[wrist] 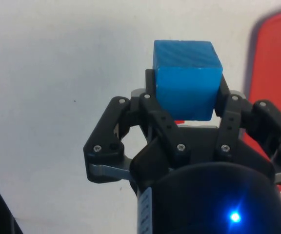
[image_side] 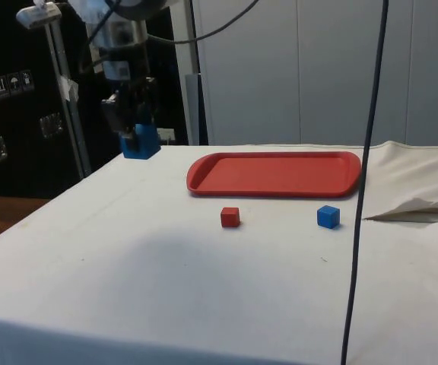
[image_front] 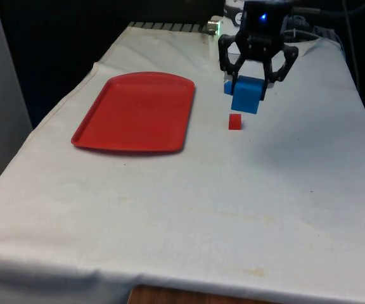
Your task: Pick up the largest block and place it onto the tray.
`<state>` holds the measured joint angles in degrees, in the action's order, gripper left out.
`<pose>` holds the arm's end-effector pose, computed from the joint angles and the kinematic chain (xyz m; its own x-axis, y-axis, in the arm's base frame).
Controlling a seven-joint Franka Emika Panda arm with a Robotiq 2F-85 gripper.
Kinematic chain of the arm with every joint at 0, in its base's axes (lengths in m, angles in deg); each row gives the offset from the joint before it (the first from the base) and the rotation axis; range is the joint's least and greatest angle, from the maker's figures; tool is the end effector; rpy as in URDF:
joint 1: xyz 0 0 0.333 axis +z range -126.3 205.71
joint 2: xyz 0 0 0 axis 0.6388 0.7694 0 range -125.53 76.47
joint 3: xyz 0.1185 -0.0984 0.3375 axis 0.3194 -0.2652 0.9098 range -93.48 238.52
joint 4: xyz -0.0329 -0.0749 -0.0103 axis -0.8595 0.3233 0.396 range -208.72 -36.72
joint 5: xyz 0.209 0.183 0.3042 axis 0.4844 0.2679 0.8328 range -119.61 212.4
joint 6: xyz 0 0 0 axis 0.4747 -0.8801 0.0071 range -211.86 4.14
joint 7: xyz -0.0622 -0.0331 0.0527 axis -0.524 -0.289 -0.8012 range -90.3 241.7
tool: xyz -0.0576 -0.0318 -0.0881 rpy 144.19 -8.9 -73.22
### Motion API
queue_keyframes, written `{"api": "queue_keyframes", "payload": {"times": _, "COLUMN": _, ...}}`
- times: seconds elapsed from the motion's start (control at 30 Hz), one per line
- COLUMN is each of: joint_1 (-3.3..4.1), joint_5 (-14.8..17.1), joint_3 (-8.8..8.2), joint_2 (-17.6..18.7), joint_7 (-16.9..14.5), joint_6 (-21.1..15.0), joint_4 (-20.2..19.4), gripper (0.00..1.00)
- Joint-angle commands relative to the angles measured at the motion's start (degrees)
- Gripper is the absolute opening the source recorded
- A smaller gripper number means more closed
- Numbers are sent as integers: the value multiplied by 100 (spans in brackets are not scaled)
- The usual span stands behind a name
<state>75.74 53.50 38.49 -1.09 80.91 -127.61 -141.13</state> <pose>0.6618 0.0592 0.3625 0.9939 -0.0858 0.0694 -0.0938 -0.9883 0.1204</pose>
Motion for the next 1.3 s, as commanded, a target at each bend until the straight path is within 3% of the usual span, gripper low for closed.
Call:
{"api": "queue_keyframes", "payload": {"times": 0.0, "joint_1": 11, "joint_5": -52, "joint_3": -40, "joint_2": -86, "joint_7": -17, "joint_6": -40, "joint_4": -97, "gripper": 0}}
{"api": "queue_keyframes", "payload": {"times": 0.5, "joint_1": -86, "joint_5": -29, "joint_3": -269, "joint_2": -178, "joint_7": -413, "joint_6": -92, "joint_4": -413, "gripper": 0}}
{"api": "queue_keyframes", "payload": {"times": 0.77, "joint_1": -189, "joint_5": -23, "joint_3": -464, "joint_2": -206, "joint_7": -751, "joint_6": -229, "joint_4": -625, "gripper": 0}}
{"api": "queue_keyframes", "payload": {"times": 0.8, "joint_1": -155, "joint_5": -29, "joint_3": -430, "joint_2": -178, "joint_7": -665, "joint_6": -138, "joint_4": -550, "gripper": 0}}
{"api": "queue_keyframes", "payload": {"times": 0.9, "joint_1": -206, "joint_5": -23, "joint_3": -533, "joint_2": -206, "joint_7": -848, "joint_6": -269, "joint_4": -688, "gripper": 0}}
{"api": "queue_keyframes", "payload": {"times": 1.27, "joint_1": -264, "joint_5": -40, "joint_3": -773, "joint_2": -229, "joint_7": -1197, "joint_6": -407, "joint_4": -934, "gripper": 0}}
